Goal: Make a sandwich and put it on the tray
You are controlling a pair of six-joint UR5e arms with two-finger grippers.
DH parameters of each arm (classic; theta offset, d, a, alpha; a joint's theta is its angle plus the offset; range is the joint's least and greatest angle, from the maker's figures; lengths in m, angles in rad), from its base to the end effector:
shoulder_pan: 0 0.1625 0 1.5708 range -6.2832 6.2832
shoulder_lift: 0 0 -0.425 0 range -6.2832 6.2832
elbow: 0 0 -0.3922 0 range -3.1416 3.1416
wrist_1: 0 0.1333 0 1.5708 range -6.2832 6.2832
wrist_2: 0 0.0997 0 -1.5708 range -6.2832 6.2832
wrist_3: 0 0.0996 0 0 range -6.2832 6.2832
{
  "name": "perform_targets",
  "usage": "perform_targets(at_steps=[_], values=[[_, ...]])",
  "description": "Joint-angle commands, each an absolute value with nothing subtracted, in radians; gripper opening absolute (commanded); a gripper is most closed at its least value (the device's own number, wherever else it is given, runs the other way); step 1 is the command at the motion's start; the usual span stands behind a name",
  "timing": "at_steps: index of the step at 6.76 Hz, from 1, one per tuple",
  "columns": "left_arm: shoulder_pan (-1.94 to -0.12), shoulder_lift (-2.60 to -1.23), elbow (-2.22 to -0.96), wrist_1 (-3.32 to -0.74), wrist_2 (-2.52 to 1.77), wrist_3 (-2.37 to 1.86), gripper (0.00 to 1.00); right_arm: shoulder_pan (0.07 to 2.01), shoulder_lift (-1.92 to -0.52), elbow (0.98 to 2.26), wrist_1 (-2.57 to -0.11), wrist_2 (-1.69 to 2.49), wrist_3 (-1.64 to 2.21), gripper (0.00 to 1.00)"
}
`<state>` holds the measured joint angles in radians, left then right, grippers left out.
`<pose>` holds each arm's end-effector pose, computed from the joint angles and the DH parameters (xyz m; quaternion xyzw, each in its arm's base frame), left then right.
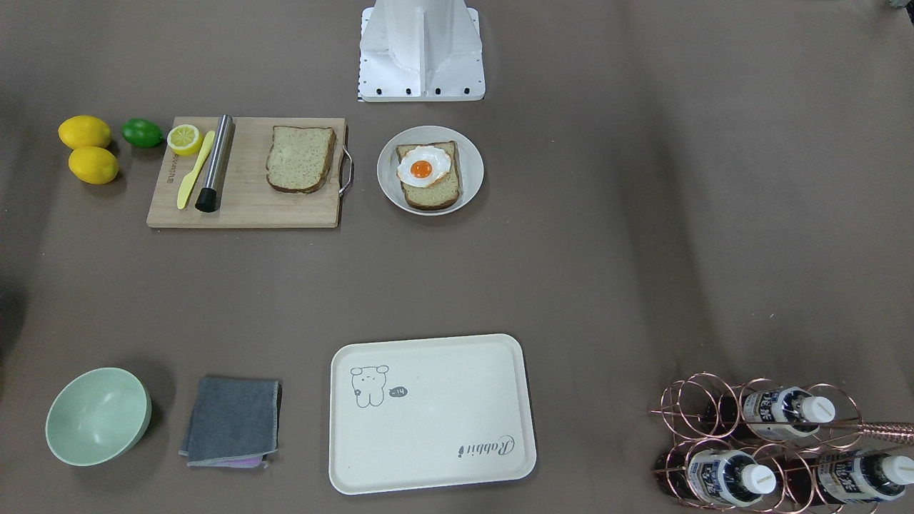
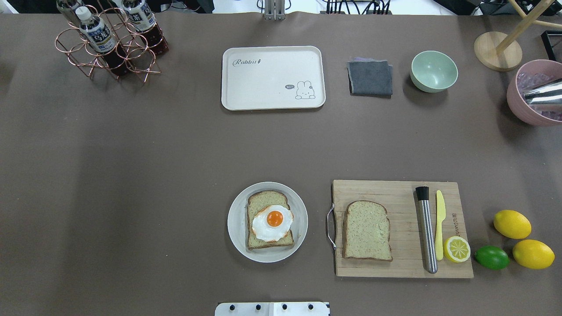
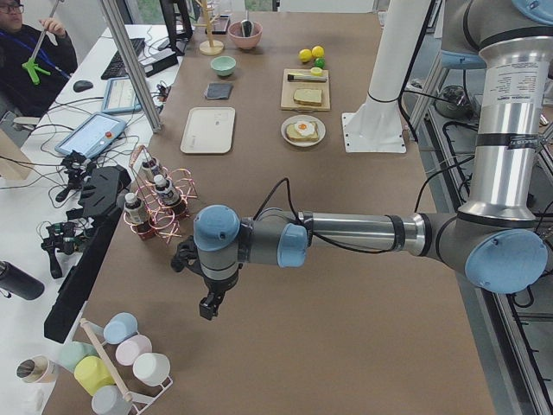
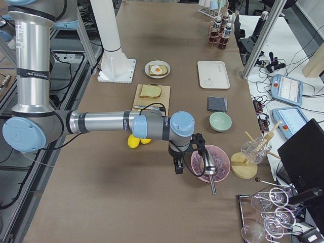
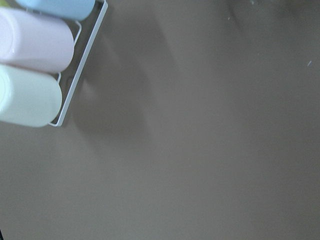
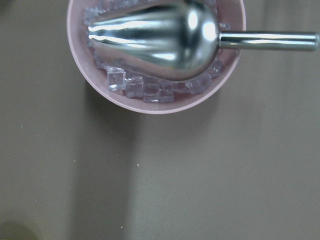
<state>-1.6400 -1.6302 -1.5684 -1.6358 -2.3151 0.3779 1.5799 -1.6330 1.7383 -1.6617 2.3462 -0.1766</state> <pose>-0.1019 -0.5189 0.6250 0.1358 0.3413 0.1649 0.9154 0.0678 -0.4637 0.6151 0.0417 -0.3758 -0.0802 0.9223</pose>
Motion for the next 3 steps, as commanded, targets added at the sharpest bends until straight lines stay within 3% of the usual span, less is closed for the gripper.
perform_targets(at_steps=[1, 3], values=[[-1.612, -1.693, -1.565, -1.651, -2.316, 0.324, 0.99, 1.580, -1.620, 1.800, -1.660, 2.350, -0.176, 1.00], [-1.573, -1.709, -1.672, -1.669, -2.382, 0.157, 0.99, 1.580, -1.605, 1.831, -1.660, 2.420, -0.158, 1.00]])
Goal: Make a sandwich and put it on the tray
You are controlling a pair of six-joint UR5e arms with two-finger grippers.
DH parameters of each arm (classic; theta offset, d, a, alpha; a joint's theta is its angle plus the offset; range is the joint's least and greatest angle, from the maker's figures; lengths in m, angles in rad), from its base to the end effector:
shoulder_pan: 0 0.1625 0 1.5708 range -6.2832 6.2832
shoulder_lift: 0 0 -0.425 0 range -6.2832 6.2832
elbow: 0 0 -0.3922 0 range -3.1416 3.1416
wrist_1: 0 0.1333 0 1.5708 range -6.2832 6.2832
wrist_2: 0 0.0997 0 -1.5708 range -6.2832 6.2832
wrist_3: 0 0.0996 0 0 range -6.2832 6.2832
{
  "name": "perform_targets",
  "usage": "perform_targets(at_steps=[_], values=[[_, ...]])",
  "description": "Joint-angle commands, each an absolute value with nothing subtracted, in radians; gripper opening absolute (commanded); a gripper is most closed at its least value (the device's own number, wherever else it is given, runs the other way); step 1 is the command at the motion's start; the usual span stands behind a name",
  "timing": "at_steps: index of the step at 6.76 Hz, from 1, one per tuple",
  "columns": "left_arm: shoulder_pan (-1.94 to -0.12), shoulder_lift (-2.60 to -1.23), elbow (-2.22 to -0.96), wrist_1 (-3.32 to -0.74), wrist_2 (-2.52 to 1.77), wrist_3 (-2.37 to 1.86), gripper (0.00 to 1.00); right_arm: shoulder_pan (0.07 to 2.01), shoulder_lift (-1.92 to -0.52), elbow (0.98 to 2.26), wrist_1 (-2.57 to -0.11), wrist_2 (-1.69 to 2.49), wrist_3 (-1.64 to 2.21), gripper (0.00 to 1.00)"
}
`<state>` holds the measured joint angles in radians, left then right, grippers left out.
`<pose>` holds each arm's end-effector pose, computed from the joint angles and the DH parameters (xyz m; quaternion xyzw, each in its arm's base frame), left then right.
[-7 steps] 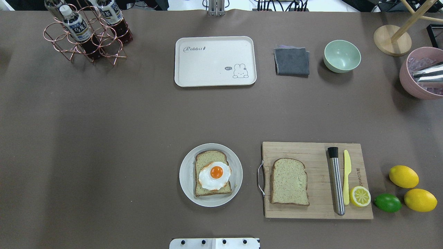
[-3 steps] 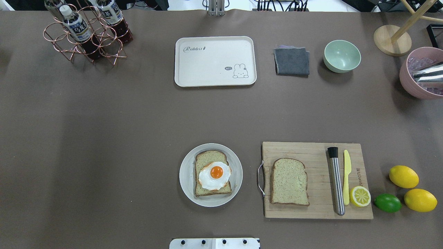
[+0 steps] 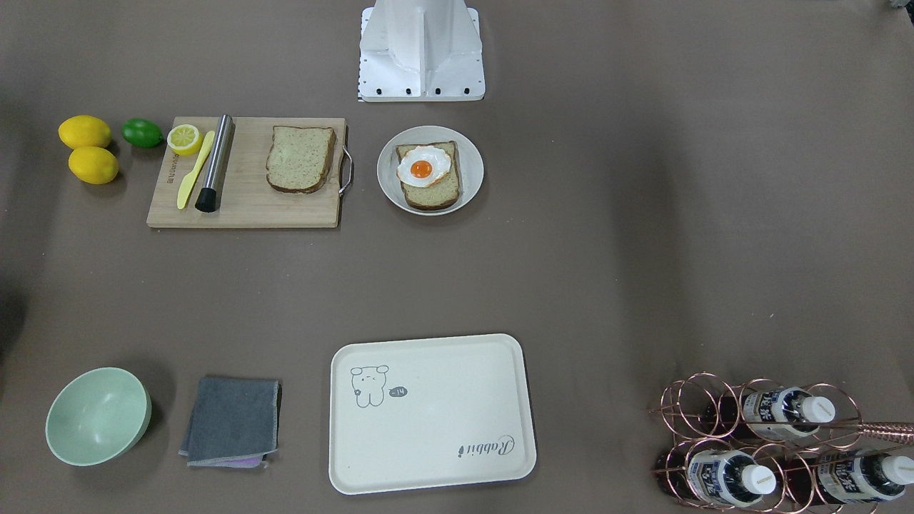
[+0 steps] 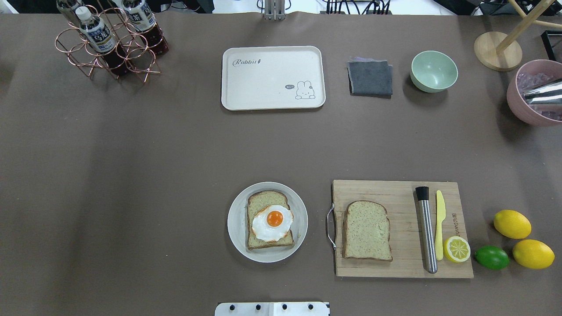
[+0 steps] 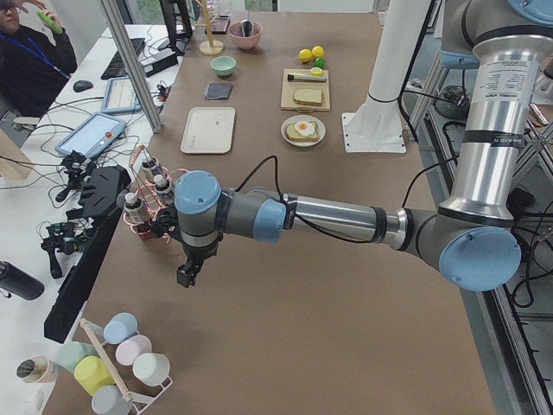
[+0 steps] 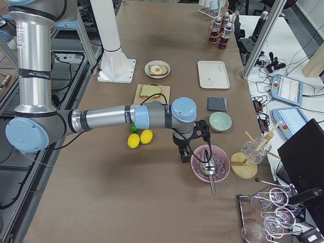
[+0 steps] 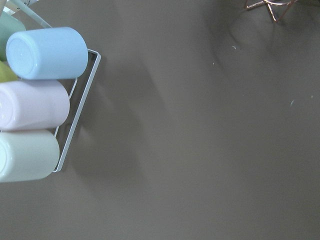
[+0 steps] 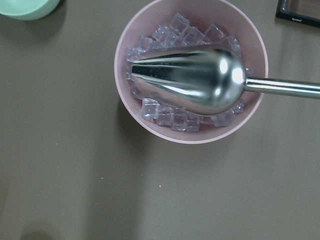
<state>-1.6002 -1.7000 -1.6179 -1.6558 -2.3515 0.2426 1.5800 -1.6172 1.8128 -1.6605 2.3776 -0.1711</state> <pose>-0.0795 -0.5534 0.5578 0.1705 0.3574 0.1469 0.9064 0.0657 -0.4708 0.5688 0.0838 -0.3860 -0.0950 0.9138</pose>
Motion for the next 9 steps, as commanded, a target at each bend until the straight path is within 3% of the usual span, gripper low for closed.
perform_targets(at_steps=[1, 4, 7, 9], values=[[-1.515, -1.701, -1.677, -1.772, -2.382, 0.111, 0.98, 1.580, -1.594, 1.839, -1.660, 2.422, -0.132, 1.00], [-1.245, -1.726, -1.695, -2.069, -2.317, -0.427, 0.98, 1.534, -1.578, 1.835, -1.571, 2.465, -0.033, 0.99], [-0.966, -1.771, -1.805, -2.085, -2.191, -0.833, 0.99, 1.254, -1.577, 1.842, -1.242, 2.317, 0.588, 0.99], [-0.854, -1.828, -1.830, -2.086, -2.136, -0.931, 0.98, 1.075, -1.585, 1.886, -1.155, 2.263, 0.885, 0.98]])
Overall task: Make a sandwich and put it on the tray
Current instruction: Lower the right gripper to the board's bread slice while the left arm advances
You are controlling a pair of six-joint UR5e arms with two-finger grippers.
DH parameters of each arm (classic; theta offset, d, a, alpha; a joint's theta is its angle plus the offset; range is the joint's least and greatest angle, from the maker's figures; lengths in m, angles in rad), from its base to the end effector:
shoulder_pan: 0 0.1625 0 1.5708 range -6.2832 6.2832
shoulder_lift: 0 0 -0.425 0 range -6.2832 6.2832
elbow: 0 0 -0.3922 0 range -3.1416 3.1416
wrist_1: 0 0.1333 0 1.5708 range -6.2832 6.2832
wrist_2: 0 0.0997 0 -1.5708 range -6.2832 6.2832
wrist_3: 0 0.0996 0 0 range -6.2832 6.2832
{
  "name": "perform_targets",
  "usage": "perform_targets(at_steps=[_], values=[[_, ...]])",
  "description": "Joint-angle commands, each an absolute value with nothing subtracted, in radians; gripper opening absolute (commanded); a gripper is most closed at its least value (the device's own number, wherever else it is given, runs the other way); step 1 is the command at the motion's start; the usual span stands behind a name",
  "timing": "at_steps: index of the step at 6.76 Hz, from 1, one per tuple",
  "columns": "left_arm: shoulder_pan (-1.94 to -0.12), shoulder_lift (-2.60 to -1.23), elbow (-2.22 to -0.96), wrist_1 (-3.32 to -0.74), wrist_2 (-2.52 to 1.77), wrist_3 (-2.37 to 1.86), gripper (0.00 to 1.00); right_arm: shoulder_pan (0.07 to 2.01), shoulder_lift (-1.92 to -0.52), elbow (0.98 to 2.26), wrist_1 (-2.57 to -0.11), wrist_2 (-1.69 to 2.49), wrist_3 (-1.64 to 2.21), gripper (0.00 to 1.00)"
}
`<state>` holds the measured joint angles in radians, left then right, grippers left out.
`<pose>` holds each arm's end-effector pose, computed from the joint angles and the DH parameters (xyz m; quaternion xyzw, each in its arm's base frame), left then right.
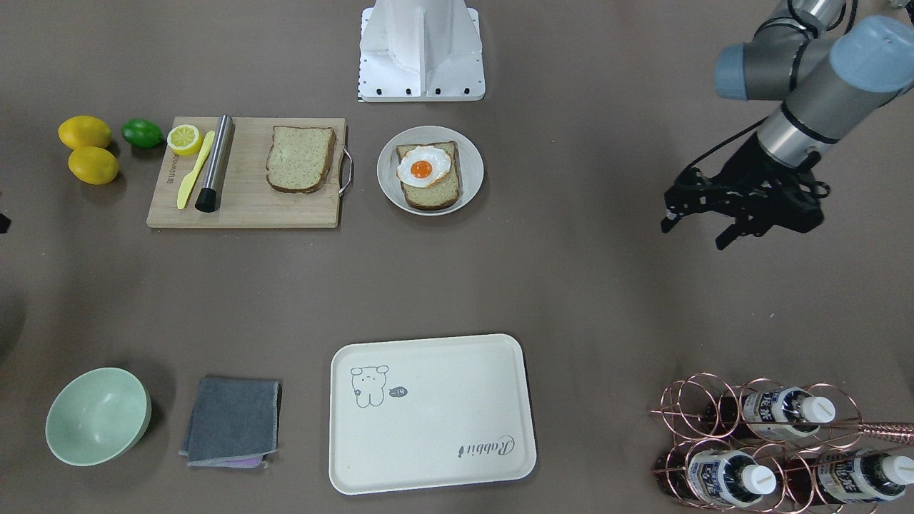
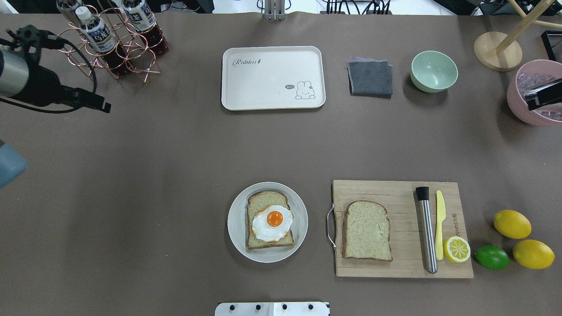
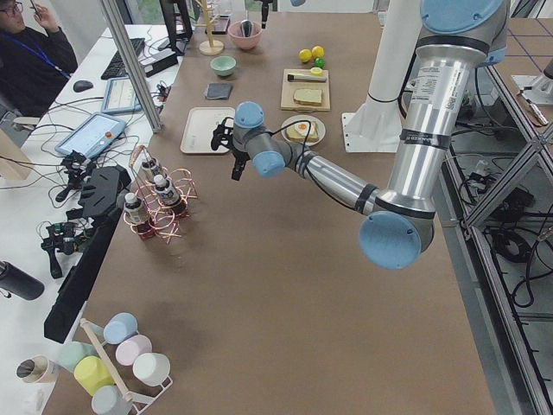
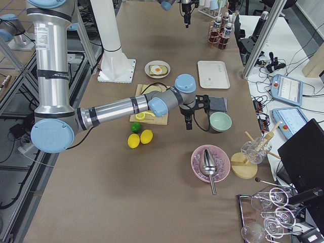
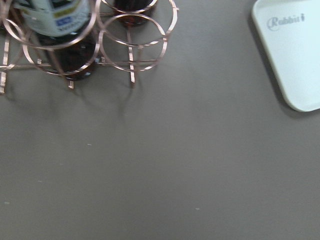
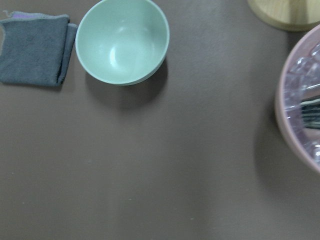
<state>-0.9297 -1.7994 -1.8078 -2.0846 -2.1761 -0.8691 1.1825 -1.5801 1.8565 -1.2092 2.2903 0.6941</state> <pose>0.2797 -0.5029 0.3633 0.1467 0.4992 0.0435 0.8528 -0.1259 -0.4866 0.4812 0.0794 -0.4377 0.0262 0.8952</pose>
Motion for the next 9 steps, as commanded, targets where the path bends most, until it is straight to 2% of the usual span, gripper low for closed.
perform_targets(at_steps=[1, 2, 4, 6, 8, 9], values=[[-0.768, -1.860, -1.850, -2.086, -2.068, -1.013, 0.98, 0.946, -1.595, 1.963, -1.144, 2.190, 1.029, 0.98], [-0.688, -1.903, -1.861, -2.088, -1.986, -1.116, 0.98, 0.813, -1.621, 2.009, -1.093, 2.105, 1.154, 0.98], [-0.609, -1.933, -1.867, -2.088, -1.883, -1.132, 0.98, 0.680, -1.737, 2.013, -0.849, 2.056, 1.296, 0.98], [-0.580, -1.931, -1.870, -2.086, -1.845, -1.134, 0.98, 0.468, -1.735, 2.011, -0.835, 1.828, 1.464, 0.94], [-0.565, -1.931, -1.868, -2.086, -1.818, -1.134, 0.98, 0.340, -1.692, 2.000, -0.827, 1.683, 1.604, 0.79], [-0.565, -1.931, -1.870, -2.086, -1.816, -1.134, 0.98, 0.310, -1.677, 1.987, -0.827, 1.654, 1.614, 0.76]])
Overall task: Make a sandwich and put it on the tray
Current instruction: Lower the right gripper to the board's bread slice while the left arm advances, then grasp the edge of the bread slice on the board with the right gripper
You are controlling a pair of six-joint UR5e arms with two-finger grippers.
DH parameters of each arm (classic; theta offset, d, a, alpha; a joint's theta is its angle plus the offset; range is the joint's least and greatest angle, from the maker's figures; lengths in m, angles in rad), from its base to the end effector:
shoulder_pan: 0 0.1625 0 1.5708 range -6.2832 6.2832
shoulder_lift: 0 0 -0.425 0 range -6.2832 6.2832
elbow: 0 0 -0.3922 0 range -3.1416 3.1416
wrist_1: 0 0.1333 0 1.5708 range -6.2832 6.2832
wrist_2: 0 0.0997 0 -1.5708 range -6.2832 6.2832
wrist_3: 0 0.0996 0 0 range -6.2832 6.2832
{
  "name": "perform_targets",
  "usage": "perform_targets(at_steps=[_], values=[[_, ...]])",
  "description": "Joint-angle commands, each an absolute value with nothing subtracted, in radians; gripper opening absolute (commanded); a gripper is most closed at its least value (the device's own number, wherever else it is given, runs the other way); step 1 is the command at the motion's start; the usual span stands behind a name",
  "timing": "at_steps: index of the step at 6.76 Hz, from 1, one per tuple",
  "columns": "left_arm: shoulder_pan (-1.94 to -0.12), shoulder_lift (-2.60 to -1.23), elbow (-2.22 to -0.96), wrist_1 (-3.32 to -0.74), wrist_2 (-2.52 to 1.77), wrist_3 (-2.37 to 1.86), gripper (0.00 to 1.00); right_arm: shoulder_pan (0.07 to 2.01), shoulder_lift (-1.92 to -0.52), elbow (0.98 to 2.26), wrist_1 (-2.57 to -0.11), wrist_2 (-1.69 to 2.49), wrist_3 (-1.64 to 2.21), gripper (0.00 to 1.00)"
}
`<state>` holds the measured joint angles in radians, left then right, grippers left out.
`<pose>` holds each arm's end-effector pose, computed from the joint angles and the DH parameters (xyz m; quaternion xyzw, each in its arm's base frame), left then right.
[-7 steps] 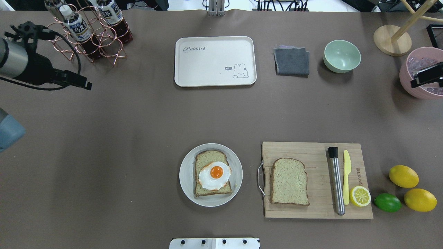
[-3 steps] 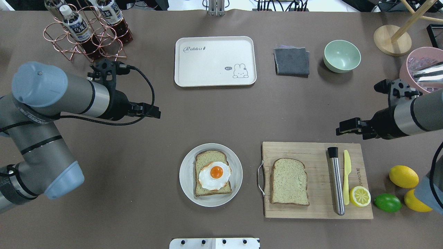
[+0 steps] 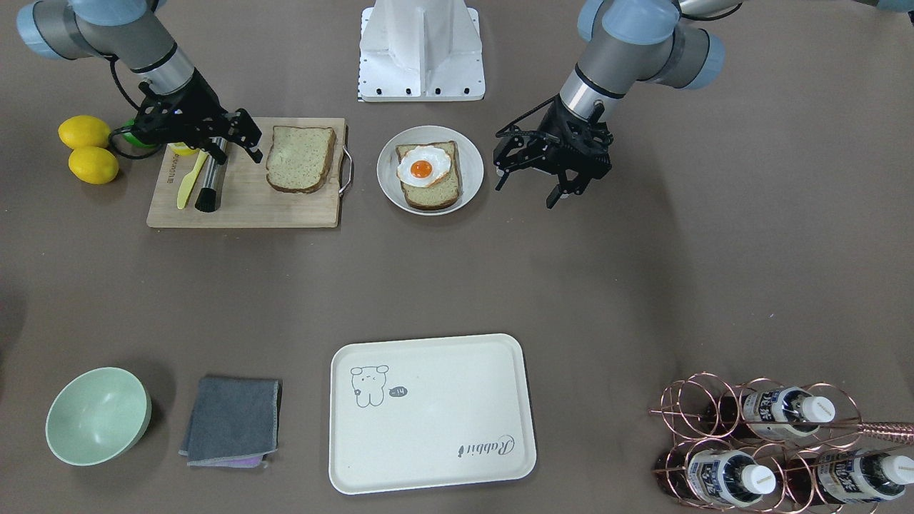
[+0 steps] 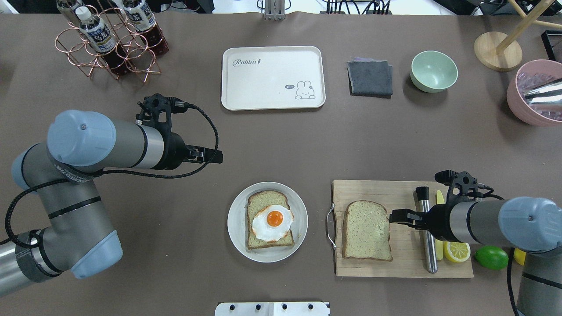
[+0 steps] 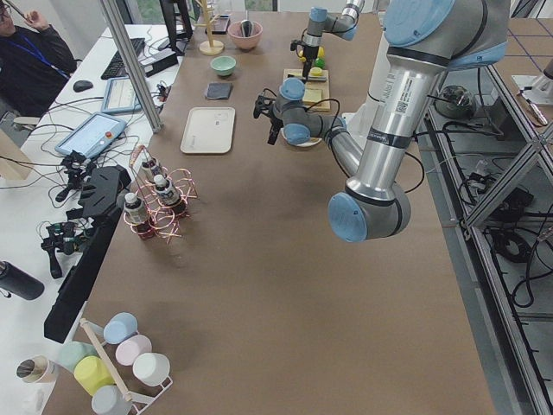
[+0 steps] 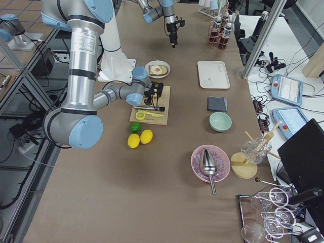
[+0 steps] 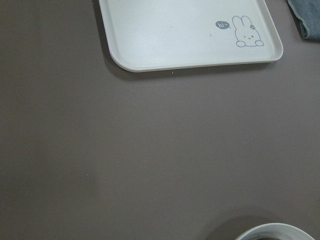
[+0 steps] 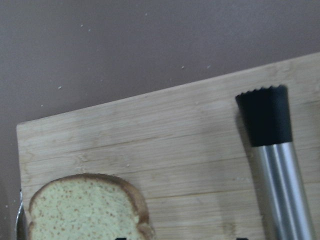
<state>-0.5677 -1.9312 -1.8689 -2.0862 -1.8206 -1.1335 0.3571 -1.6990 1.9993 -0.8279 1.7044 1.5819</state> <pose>0.4370 -0.4076 0.2655 0.1738 0.5315 0.0150 0.8289 -0.3851 -0.2718 0.4316 0.0286 -0.4997 0.1257 0.8566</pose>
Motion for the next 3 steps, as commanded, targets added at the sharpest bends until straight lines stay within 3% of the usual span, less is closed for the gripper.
perform_targets(at_steps=[1, 3], values=[[-0.565, -1.933, -1.870, -2.086, -1.816, -1.134, 0.98, 0.305, -1.675, 1.987, -0.827, 1.652, 1.615, 0.73], [-0.565, -1.931, -1.871, -2.088, -1.816, -1.134, 0.98, 0.296, -1.672, 1.987, -0.827, 1.644, 1.614, 0.70]])
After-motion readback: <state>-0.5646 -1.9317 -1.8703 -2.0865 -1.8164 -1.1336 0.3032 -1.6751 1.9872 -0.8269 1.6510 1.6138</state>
